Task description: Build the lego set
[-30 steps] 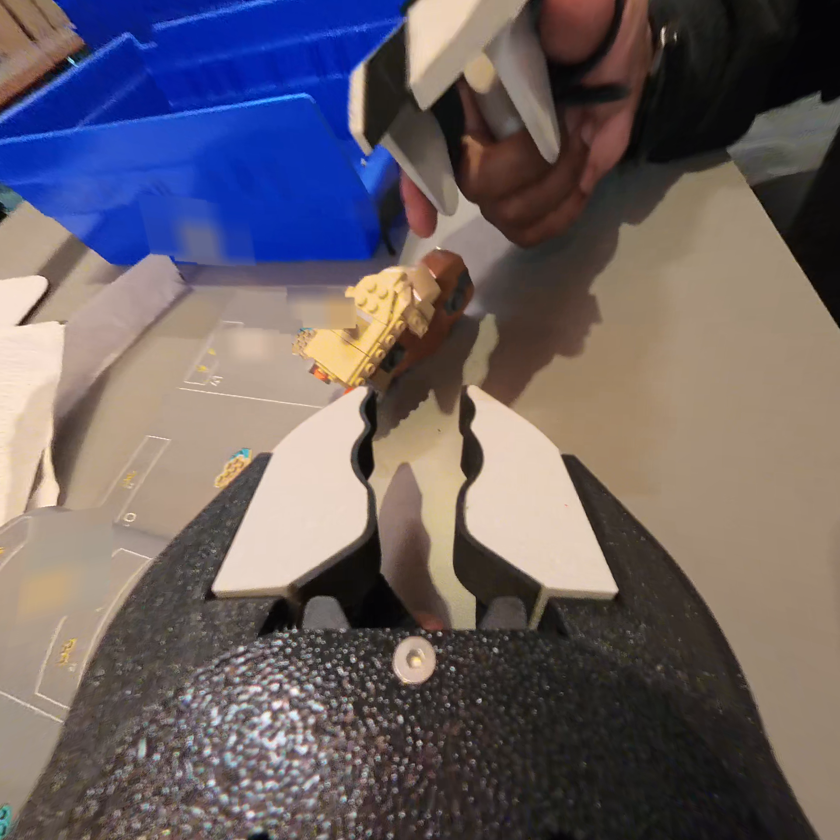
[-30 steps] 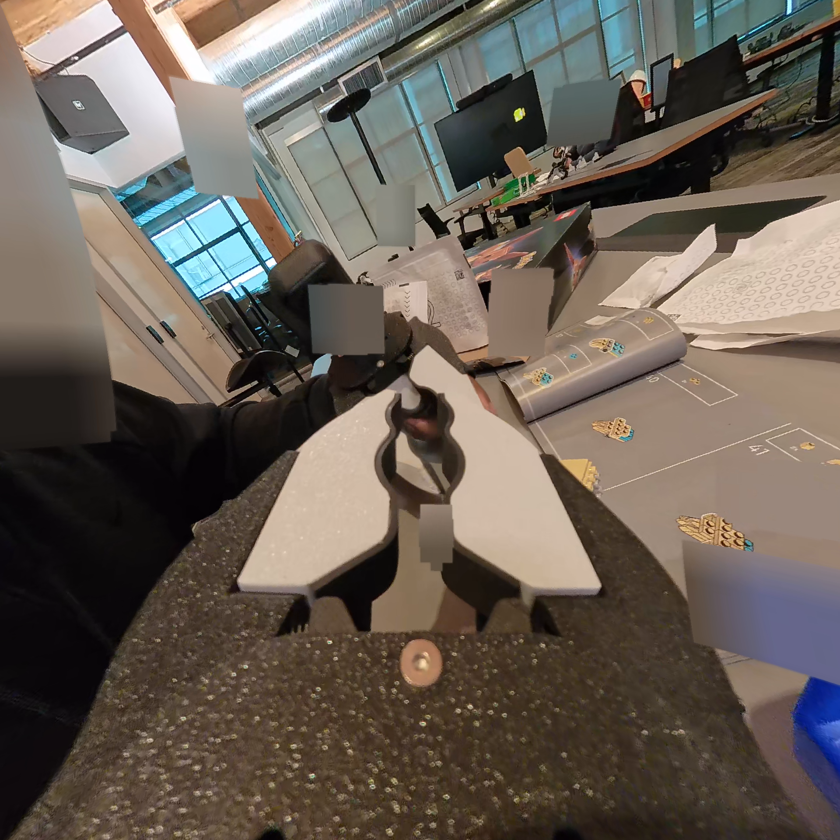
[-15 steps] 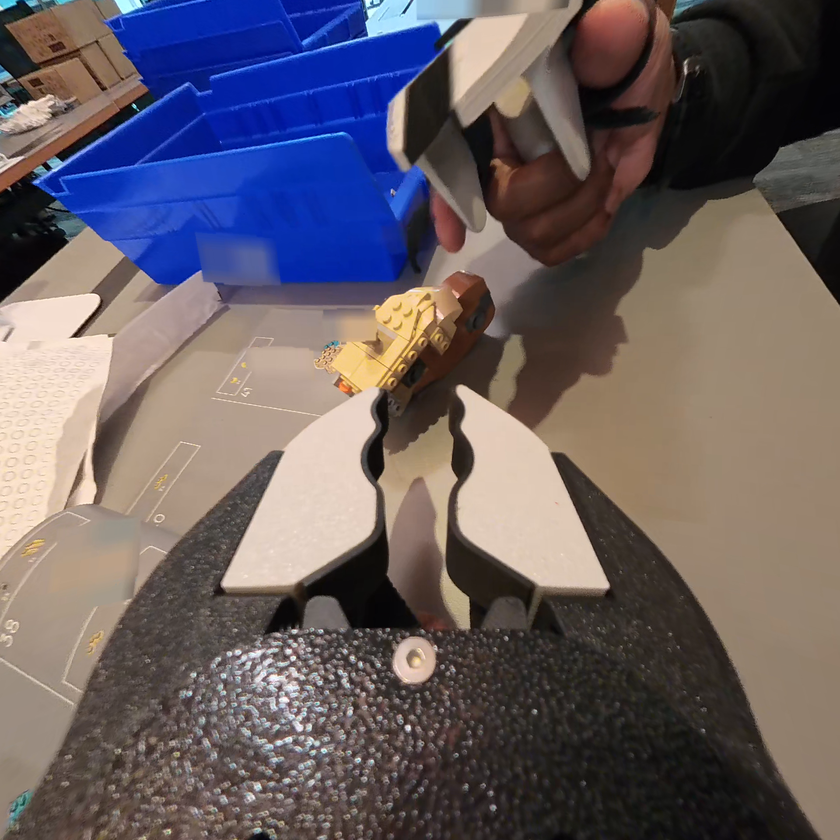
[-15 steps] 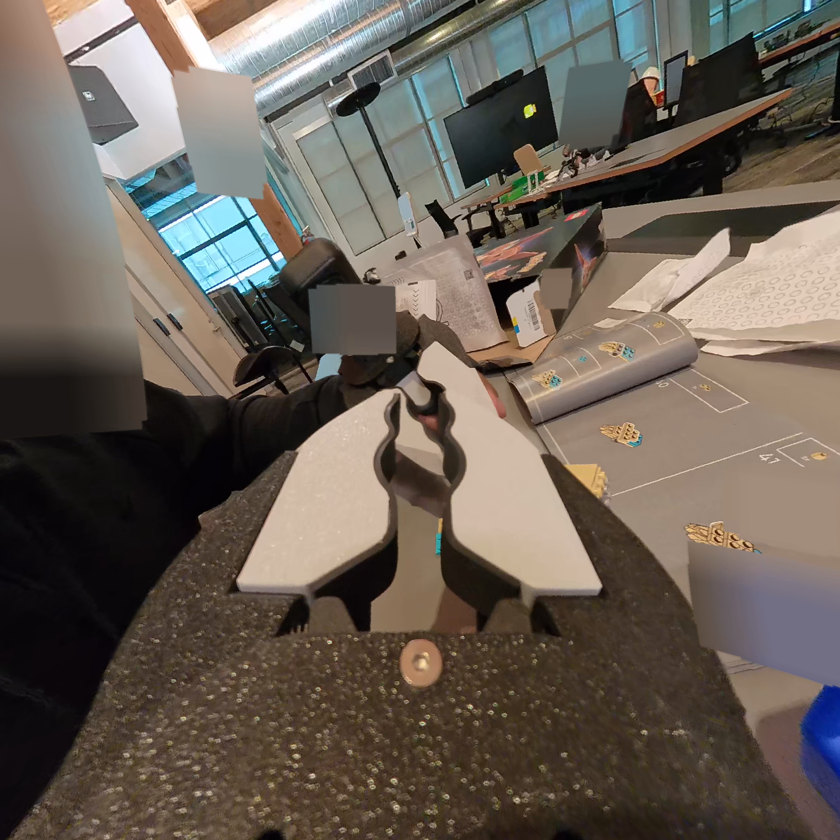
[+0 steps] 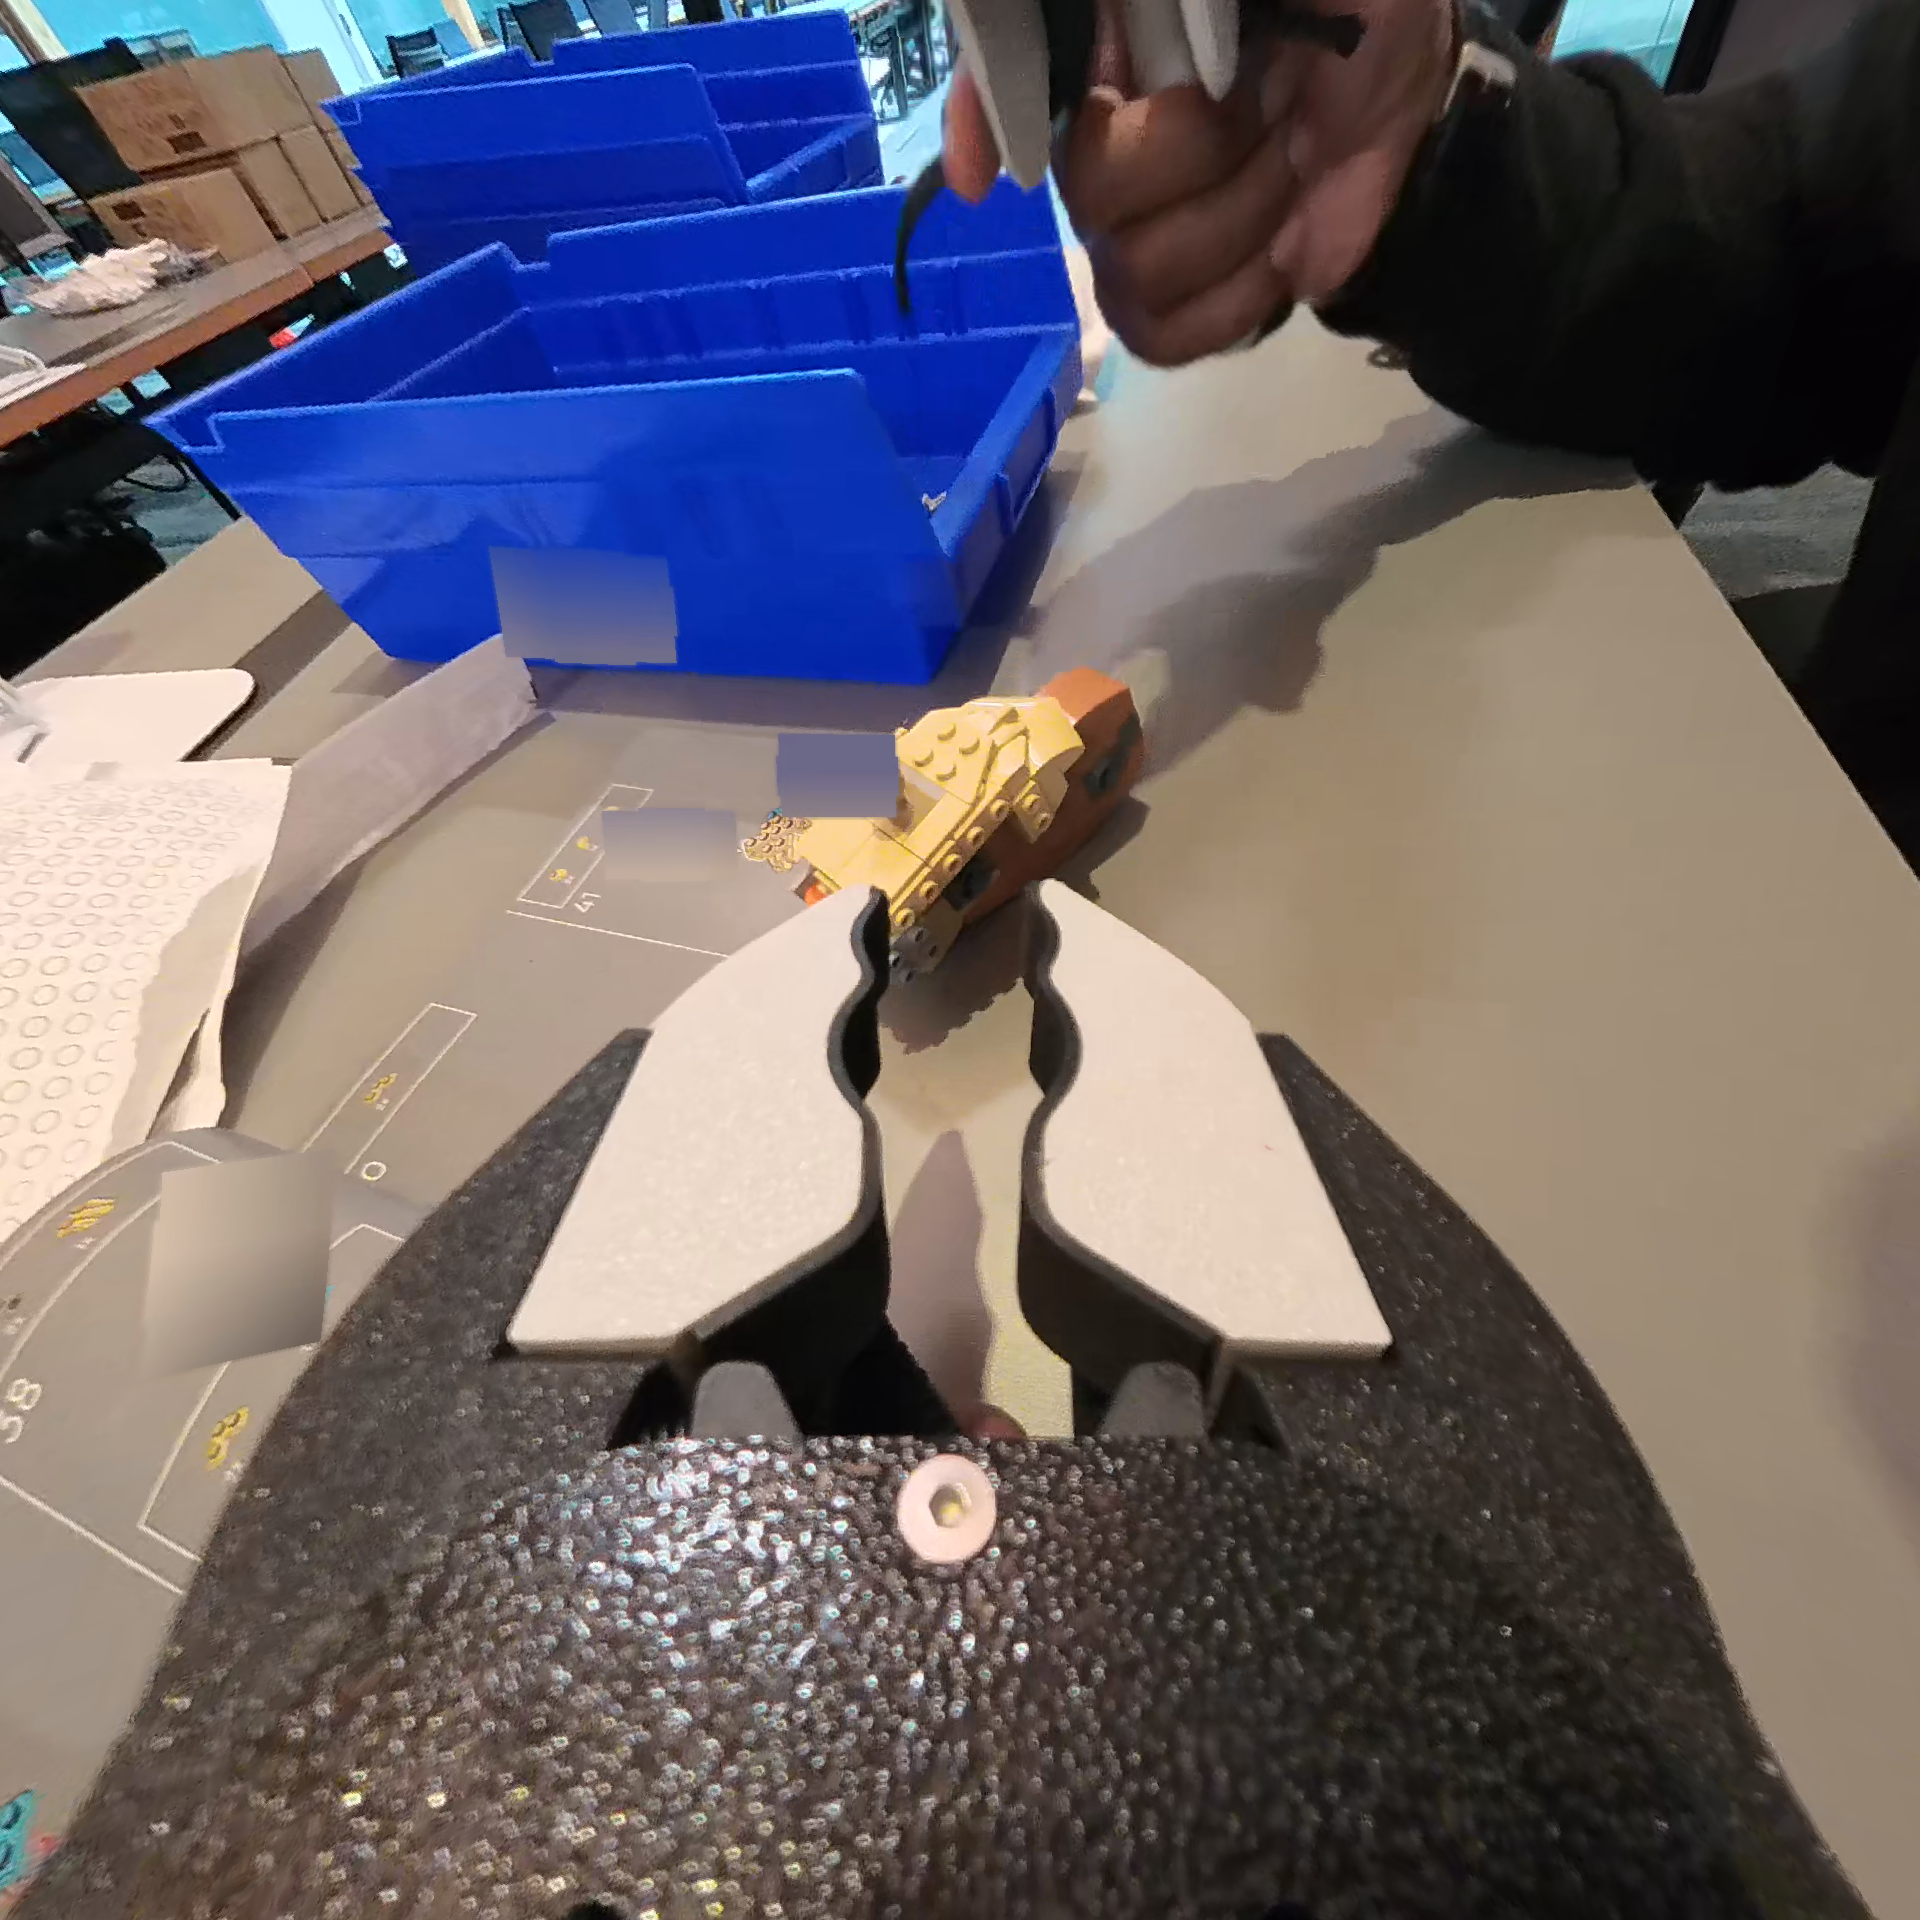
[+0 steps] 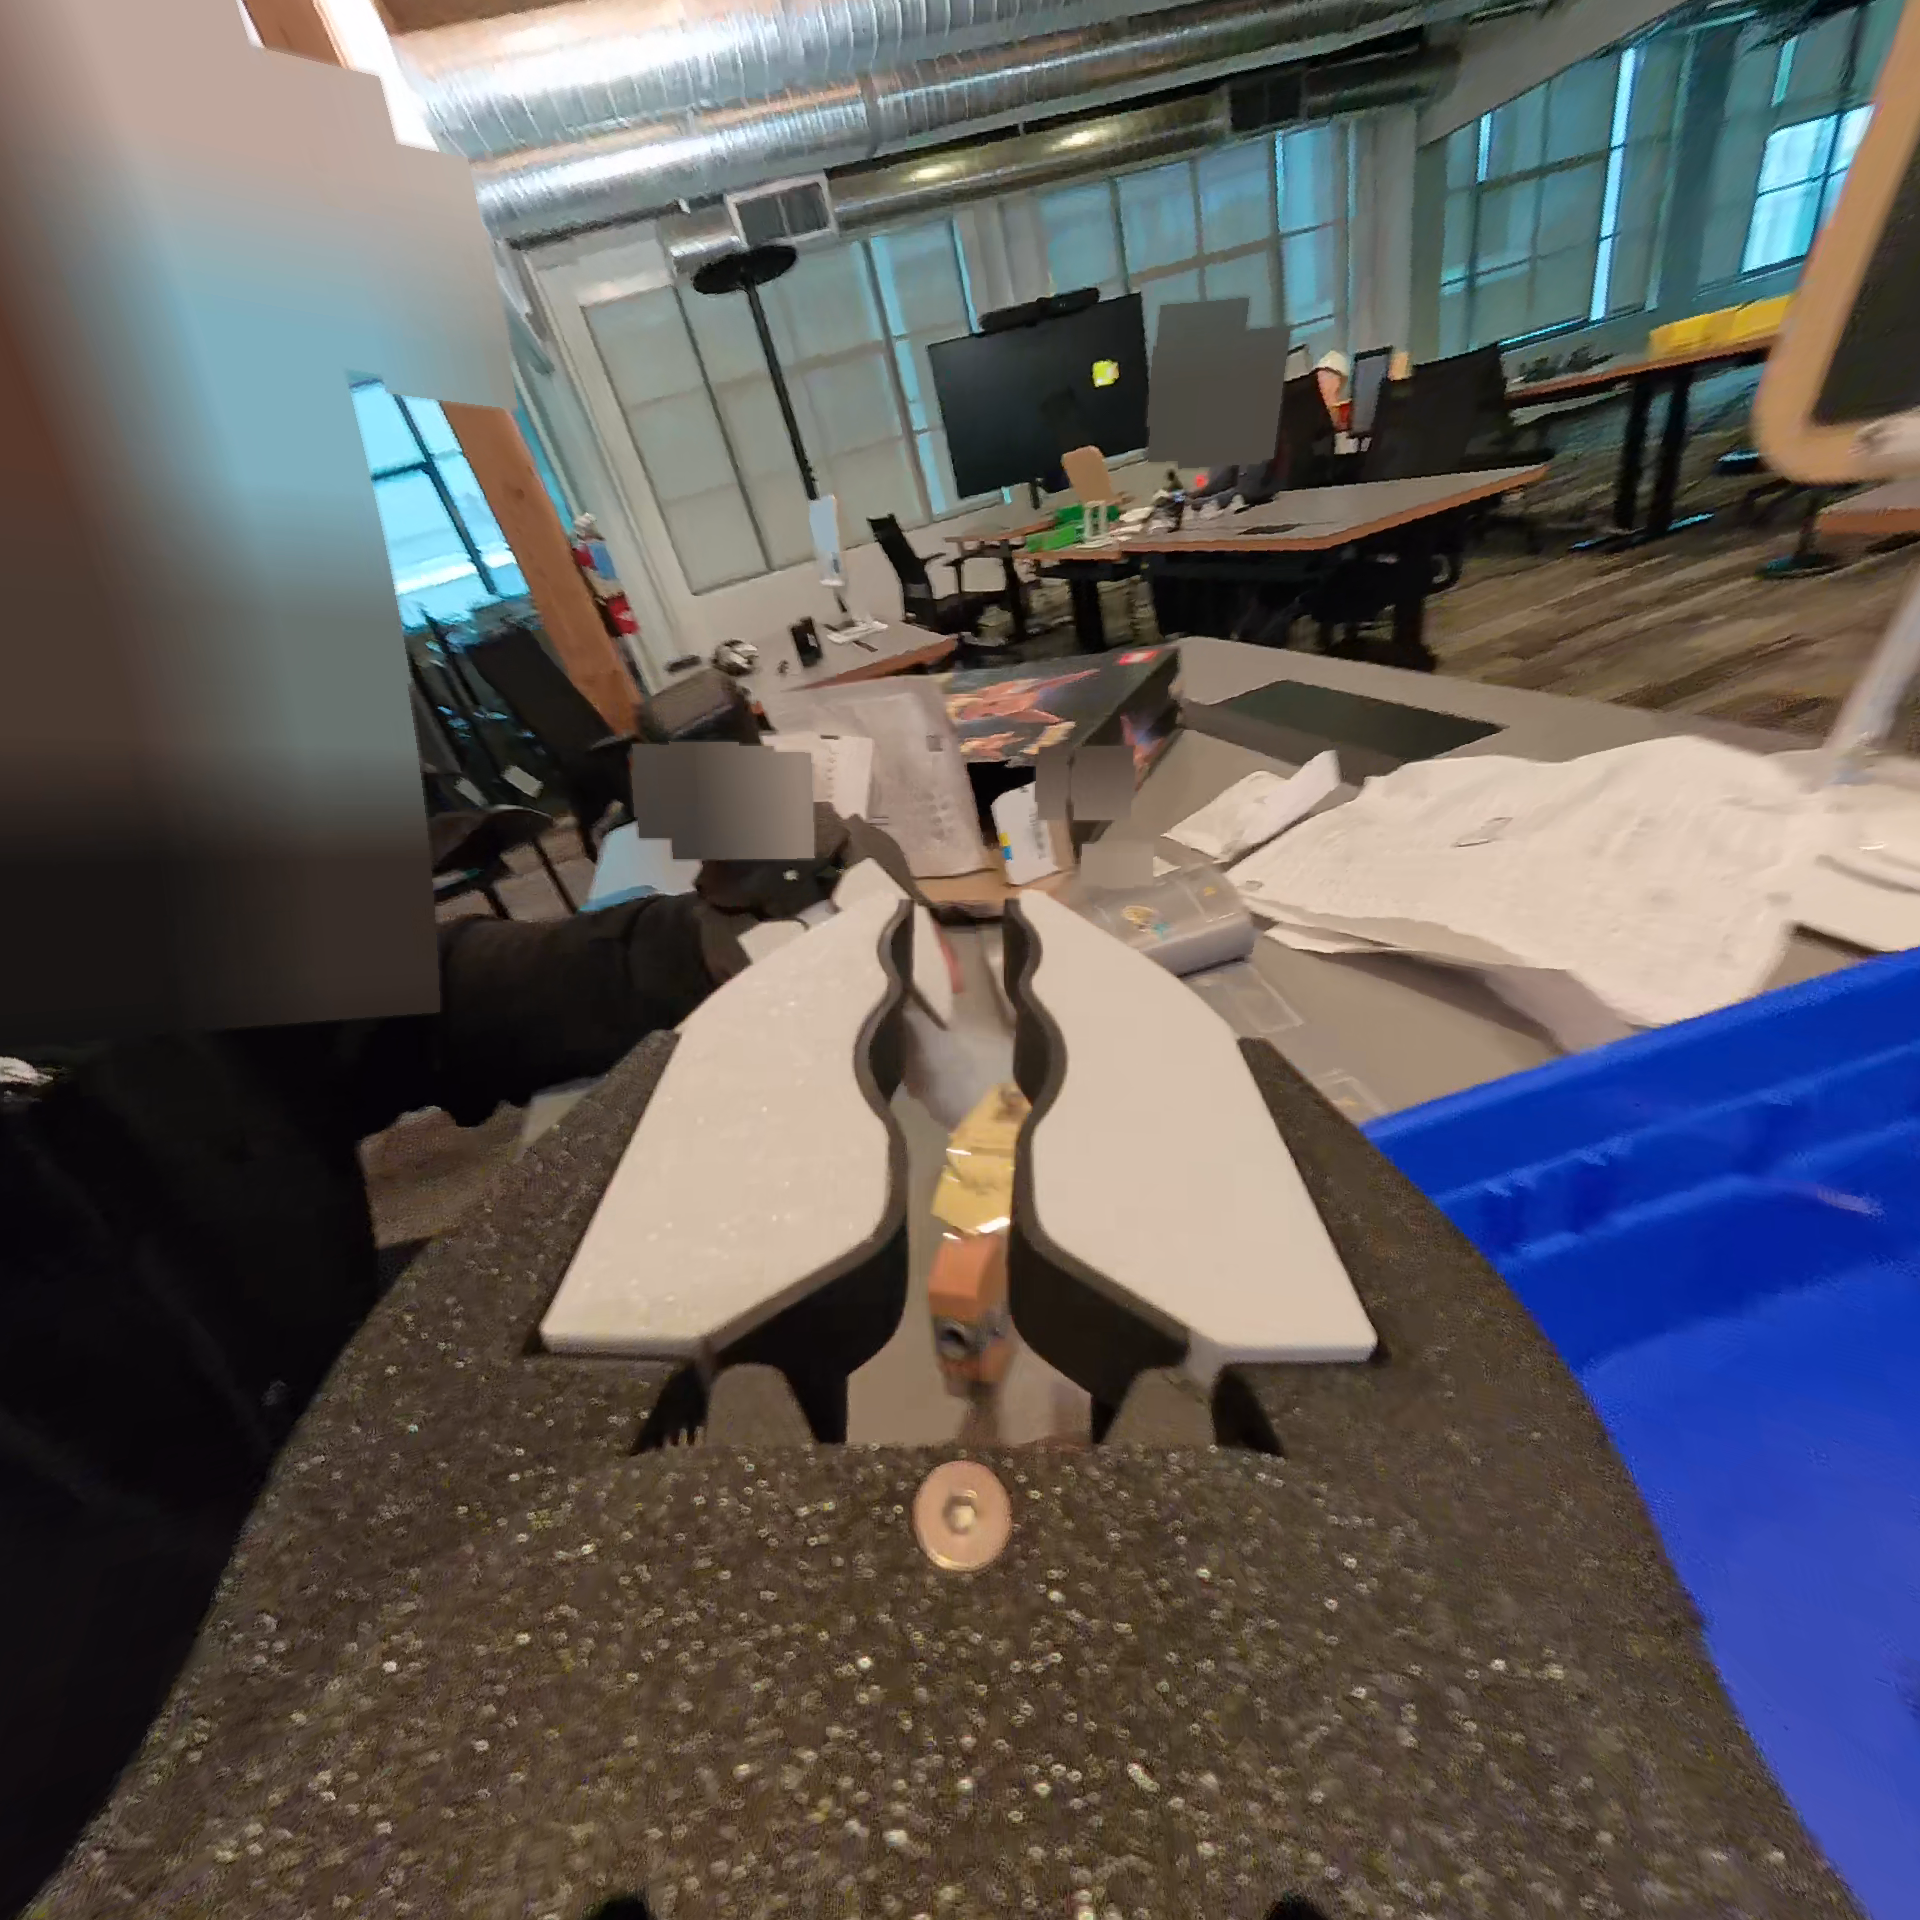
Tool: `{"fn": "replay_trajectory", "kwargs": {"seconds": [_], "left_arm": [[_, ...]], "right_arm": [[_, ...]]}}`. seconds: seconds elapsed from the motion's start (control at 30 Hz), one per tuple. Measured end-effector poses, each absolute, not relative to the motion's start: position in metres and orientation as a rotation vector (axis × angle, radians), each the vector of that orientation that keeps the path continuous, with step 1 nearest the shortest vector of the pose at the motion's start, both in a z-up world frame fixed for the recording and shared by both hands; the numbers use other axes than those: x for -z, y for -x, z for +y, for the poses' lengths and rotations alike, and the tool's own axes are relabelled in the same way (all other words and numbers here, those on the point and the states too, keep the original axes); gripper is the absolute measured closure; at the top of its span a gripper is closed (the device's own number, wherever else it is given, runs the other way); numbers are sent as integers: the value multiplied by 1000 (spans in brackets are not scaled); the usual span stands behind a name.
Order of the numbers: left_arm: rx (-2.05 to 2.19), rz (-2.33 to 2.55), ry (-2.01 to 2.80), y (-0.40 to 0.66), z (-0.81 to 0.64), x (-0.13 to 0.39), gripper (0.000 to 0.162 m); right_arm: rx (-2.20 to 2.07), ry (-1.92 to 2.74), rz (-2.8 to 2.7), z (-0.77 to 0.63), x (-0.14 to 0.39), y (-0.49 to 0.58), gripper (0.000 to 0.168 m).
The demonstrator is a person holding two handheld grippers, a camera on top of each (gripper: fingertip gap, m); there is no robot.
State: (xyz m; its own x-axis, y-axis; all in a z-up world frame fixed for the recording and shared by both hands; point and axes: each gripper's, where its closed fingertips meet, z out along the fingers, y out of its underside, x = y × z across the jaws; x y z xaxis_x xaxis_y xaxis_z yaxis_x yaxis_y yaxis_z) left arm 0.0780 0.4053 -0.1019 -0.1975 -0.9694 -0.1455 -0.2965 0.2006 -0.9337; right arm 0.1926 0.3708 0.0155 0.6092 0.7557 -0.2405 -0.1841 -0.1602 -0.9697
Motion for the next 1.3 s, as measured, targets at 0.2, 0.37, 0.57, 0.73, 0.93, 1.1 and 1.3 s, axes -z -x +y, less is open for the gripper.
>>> {"fn": "replay_trajectory", "kwargs": {"seconds": [0.2, 0.37, 0.57, 0.73, 0.93, 1.1, 1.3], "left_arm": [[1041, 1663, 1228, -78, 405, 103, 138], [1071, 1663, 1252, -79, 407, 104, 138], [1081, 1653, 1281, -80, 410, 104, 138], [1088, 1653, 1296, -81, 411, 105, 138], [1130, 1625, 1321, -81, 415, 102, 138], [1148, 1609, 1317, -80, 416, 100, 138], [1170, 1586, 1318, -79, 418, 97, 138]], "right_arm": [[-520, 1695, -436, 382, -1, -273, 154], [-427, 1823, -336, 384, 22, -319, 154], [-370, 1844, -316, 380, 26, -337, 154], [-294, 1883, -362, 377, 32, -347, 154], [0, 2094, -905, 375, 54, -359, 155], [159, 2272, -1732, 375, 94, -368, 155], [73, 2437, -2115, 377, 133, -365, 149]]}}
